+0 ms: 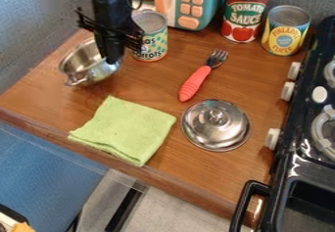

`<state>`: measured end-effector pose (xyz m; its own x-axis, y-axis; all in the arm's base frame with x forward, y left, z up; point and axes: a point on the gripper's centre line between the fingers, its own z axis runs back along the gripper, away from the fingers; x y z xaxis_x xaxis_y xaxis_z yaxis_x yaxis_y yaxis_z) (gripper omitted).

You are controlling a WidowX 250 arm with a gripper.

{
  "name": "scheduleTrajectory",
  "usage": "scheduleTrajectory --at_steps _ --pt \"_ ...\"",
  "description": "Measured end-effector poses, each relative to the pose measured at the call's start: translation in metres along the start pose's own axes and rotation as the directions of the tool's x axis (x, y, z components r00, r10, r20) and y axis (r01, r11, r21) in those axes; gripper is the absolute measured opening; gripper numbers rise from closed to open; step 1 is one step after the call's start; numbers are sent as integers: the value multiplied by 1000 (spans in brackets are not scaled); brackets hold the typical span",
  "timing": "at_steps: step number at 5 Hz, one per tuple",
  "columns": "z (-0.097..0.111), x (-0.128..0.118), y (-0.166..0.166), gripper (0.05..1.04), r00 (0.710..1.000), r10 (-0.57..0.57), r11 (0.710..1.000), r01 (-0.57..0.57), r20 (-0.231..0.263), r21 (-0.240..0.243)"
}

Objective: Moved the silver pot to the left side of the can

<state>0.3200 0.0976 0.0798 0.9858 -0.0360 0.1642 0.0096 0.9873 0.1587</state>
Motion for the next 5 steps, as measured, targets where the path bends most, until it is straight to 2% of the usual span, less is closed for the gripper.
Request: scheduleTrajectory --at_steps 2,3,5 --pt "-26 9 17 55 999 2 1000 -1 -50 30" --pt "-27 16 32 55 999 23 999 -21 -48 41" --pt "-32 36 40 55 999 6 999 -4 -44 44"
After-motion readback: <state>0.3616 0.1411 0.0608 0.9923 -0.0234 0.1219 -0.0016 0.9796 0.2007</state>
